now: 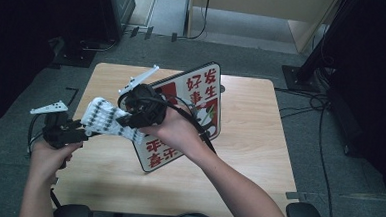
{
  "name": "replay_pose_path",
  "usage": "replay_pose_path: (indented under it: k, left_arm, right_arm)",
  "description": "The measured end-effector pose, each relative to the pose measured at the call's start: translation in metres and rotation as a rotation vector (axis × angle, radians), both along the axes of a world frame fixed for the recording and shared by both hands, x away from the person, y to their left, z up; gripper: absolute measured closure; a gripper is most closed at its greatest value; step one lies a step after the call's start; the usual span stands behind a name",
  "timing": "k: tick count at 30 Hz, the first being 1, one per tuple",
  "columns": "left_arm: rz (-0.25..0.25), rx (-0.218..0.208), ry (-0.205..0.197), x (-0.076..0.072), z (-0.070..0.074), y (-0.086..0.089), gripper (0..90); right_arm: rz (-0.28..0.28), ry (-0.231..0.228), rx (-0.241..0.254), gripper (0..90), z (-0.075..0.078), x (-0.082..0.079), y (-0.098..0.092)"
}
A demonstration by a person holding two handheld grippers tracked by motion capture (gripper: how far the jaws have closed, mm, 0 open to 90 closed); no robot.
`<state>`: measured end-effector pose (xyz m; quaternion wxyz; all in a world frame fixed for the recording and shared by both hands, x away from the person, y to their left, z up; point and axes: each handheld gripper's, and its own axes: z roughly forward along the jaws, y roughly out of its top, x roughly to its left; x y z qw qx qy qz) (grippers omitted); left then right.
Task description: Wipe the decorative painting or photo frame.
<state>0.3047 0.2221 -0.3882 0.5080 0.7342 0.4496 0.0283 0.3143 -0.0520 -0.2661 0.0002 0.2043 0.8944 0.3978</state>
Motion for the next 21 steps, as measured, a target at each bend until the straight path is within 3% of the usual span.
replay_pose_path:
  k: [7, 21]
  left_arm:
    - [0.0, 0.004, -0.003, 0.0, -0.001, 0.0, 36.1]
    - [0.004, 0.003, -0.006, -0.001, -0.001, 0.001, 36.1]
  right_arm:
    - [-0.019, 0.016, 0.008, 80.1, 0.011, 0.009, 0.003]
    - [-0.035, 0.063, -0.011, 80.0, -0.004, 0.014, -0.004]
